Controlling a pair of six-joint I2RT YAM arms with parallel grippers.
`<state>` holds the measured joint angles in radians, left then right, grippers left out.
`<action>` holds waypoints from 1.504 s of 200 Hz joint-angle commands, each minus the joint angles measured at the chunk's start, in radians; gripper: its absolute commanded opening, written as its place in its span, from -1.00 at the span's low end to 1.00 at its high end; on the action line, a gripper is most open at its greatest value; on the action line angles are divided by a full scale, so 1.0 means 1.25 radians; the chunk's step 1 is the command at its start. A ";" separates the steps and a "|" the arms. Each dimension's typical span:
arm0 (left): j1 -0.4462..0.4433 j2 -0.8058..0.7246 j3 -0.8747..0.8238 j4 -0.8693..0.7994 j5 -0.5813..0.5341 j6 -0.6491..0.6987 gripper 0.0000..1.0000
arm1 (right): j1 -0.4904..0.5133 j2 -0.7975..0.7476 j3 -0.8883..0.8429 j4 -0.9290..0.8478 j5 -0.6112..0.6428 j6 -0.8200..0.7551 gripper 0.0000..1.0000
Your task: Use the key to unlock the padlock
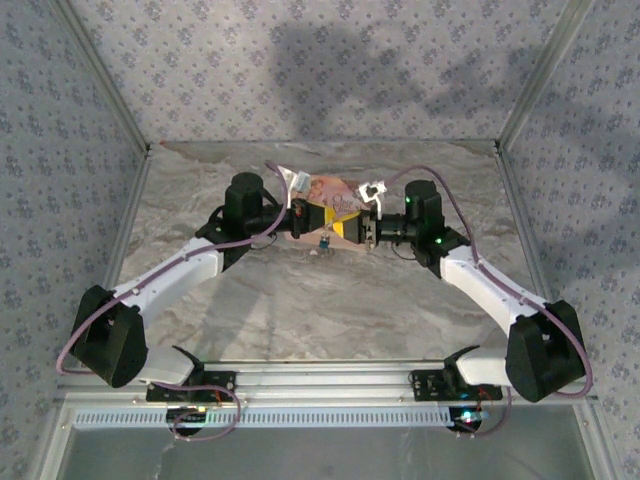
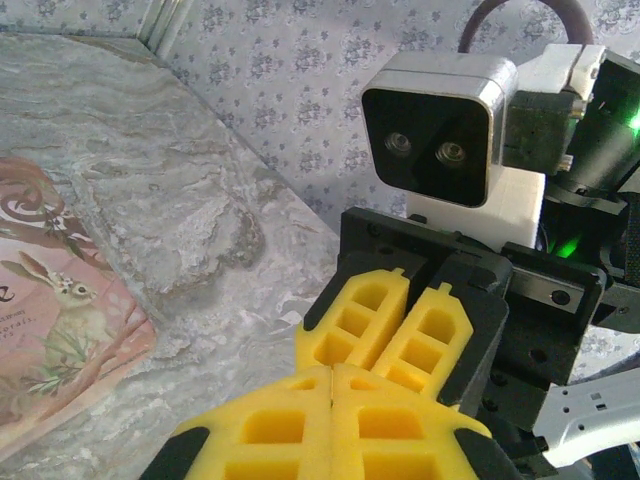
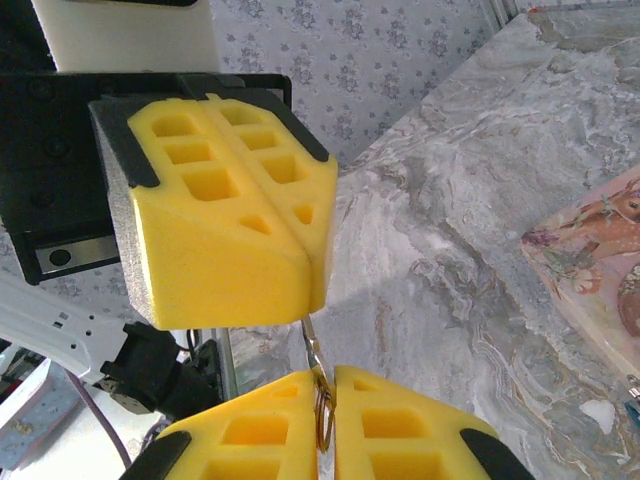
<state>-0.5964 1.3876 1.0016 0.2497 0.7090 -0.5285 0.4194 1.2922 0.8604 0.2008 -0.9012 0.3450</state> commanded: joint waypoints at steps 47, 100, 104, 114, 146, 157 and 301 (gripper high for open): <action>0.002 -0.042 -0.017 0.037 -0.011 -0.001 -1.00 | -0.019 -0.033 -0.019 0.001 0.026 0.004 -0.90; 0.017 -0.057 -0.040 0.013 -0.035 0.003 -0.15 | -0.024 -0.028 -0.003 -0.118 0.089 -0.058 -1.00; 0.020 -0.059 -0.043 0.008 -0.037 0.004 -0.07 | -0.023 -0.026 -0.002 -0.130 0.099 -0.065 -1.00; 0.029 -0.067 -0.053 -0.010 -0.053 0.006 0.18 | -0.024 -0.016 0.004 -0.159 0.127 -0.078 -1.00; 0.054 -0.080 -0.098 -0.085 -0.112 0.009 0.56 | -0.038 0.038 0.024 -0.220 0.204 -0.095 -1.00; 0.058 -0.076 -0.117 -0.106 -0.133 0.003 0.61 | -0.047 0.063 0.028 -0.217 0.213 -0.086 -1.00; 0.183 0.252 -0.082 0.094 -0.128 -0.138 0.85 | -0.123 0.351 0.176 -0.195 0.254 -0.057 -1.00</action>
<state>-0.3859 1.6657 0.8261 0.2905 0.5140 -0.7033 0.2726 1.6875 1.0294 -0.0265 -0.6094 0.2840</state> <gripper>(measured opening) 0.922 0.037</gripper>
